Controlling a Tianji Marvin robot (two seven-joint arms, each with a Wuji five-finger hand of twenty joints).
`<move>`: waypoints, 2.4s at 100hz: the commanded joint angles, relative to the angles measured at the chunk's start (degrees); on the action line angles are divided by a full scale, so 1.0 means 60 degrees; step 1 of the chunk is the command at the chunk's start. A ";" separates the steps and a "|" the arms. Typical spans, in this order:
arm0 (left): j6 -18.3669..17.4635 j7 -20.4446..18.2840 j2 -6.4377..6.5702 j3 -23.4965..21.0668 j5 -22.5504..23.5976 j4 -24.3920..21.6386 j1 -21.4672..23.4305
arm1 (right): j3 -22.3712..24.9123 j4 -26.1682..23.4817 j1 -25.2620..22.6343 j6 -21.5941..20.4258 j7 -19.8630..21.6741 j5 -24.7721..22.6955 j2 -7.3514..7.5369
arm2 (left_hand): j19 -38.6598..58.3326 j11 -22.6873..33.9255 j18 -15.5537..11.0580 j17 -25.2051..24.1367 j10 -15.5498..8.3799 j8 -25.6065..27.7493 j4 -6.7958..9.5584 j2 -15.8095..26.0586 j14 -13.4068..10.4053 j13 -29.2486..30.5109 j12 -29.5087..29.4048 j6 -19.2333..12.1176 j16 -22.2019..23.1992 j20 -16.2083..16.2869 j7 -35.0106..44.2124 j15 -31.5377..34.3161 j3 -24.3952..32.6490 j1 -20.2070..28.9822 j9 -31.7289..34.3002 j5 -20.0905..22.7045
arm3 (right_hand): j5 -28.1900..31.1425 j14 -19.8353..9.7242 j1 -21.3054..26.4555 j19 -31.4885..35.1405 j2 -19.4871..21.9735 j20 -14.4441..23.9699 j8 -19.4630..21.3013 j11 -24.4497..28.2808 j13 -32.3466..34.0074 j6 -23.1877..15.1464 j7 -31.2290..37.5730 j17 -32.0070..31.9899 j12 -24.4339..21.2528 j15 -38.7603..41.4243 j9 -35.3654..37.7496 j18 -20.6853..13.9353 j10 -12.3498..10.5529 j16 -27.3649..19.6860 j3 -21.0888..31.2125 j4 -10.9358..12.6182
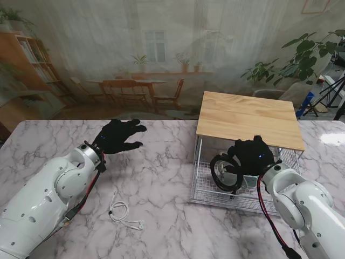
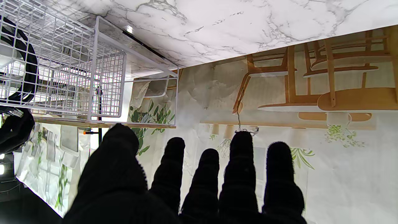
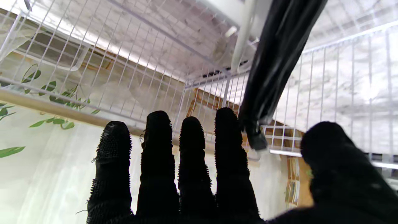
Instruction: Load the small electronics into the mesh drawer
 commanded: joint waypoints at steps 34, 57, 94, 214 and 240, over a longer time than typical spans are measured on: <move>-0.0033 -0.0096 0.0003 0.0083 -0.0037 0.0075 -0.0071 | 0.0285 -0.0431 -0.0438 0.0329 -0.0552 -0.0267 -0.0075 | -0.0263 0.0079 0.0168 -0.0136 -0.0002 -0.0104 -0.0269 0.0475 0.0008 -0.0181 -0.0012 0.0132 0.0033 0.0158 -0.0121 -0.0135 -0.0092 -0.0217 -0.0011 -0.0205 | 0.0520 -0.0291 0.1694 0.0483 -0.1848 0.0165 -0.1347 0.0606 0.0410 -0.1968 0.3331 0.0564 0.0582 0.0506 0.0914 -0.0173 -0.0300 0.0639 0.2616 -0.0977; -0.0023 -0.0140 0.0010 0.0099 -0.0024 0.0076 -0.0089 | 0.0415 -0.0560 -0.0778 0.0343 -0.1185 -0.0119 -0.0134 | -0.0262 0.0097 0.0161 -0.0141 0.0002 -0.0107 -0.0269 0.0482 0.0011 -0.0185 0.0001 0.0135 0.0035 0.0162 -0.0119 -0.0134 -0.0090 -0.0211 0.0005 -0.0207 | 0.0596 -0.0418 0.1580 0.0675 -0.1487 0.0236 -0.1627 0.0415 0.0550 -0.1353 0.2981 0.0741 0.0716 0.0904 0.1402 -0.0166 -0.0471 0.0919 0.2721 -0.0969; 0.0014 -0.0161 0.0021 0.0204 -0.0018 0.0201 -0.0106 | 0.0119 -0.0573 -0.0868 0.0214 -0.0027 0.0468 -0.0087 | -0.0273 0.0162 0.0163 -0.0144 -0.0058 -0.0099 -0.0271 0.0479 0.0004 -0.0172 0.0037 0.0125 0.0028 0.0160 -0.0084 -0.0143 -0.0090 -0.0219 0.0236 -0.0133 | 0.1182 -0.0054 0.1561 0.0502 -0.1197 0.0098 -0.1492 -0.0560 0.1139 -0.1107 0.2613 0.0861 -0.0136 0.0169 0.2111 -0.0321 -0.0535 0.0343 0.2421 -0.0831; -0.0870 -0.1985 0.0382 -0.0311 0.0183 0.0124 0.0392 | 0.0554 -0.1437 -0.2175 0.0457 -0.2076 0.1188 -0.0383 | -0.0085 -0.0920 -0.1418 0.0384 0.0468 -0.1580 -0.0399 -0.0649 -0.0256 -0.0413 -0.1546 0.0151 -0.0575 -0.0956 -0.1279 -0.0310 -0.0099 -0.0440 -0.1284 -0.0650 | 0.1208 0.0772 0.0420 -0.0172 -0.0404 -0.0263 -0.0200 -0.0828 0.0947 -0.0615 0.0872 0.0128 -0.0451 -0.2164 0.1414 0.0092 -0.0184 -0.1242 0.1857 0.0064; -0.1204 -0.1619 0.0539 -0.0374 0.1227 0.0288 0.0883 | 0.1029 -0.1633 -0.2860 0.0446 -0.2940 0.1238 -0.0497 | 0.0848 -0.0136 -0.1396 0.0441 0.0358 -0.1863 -0.0310 -0.1270 -0.0170 -0.0166 -0.0957 0.0261 0.0032 -0.0524 -0.0860 0.0361 0.0067 -0.0109 -0.1103 -0.0577 | 0.1213 0.0798 0.0429 -0.0229 -0.0369 -0.0276 -0.0087 -0.0835 0.0888 -0.0616 0.0801 0.0085 -0.0449 -0.2200 0.1415 0.0158 -0.0172 -0.1262 0.1791 0.0087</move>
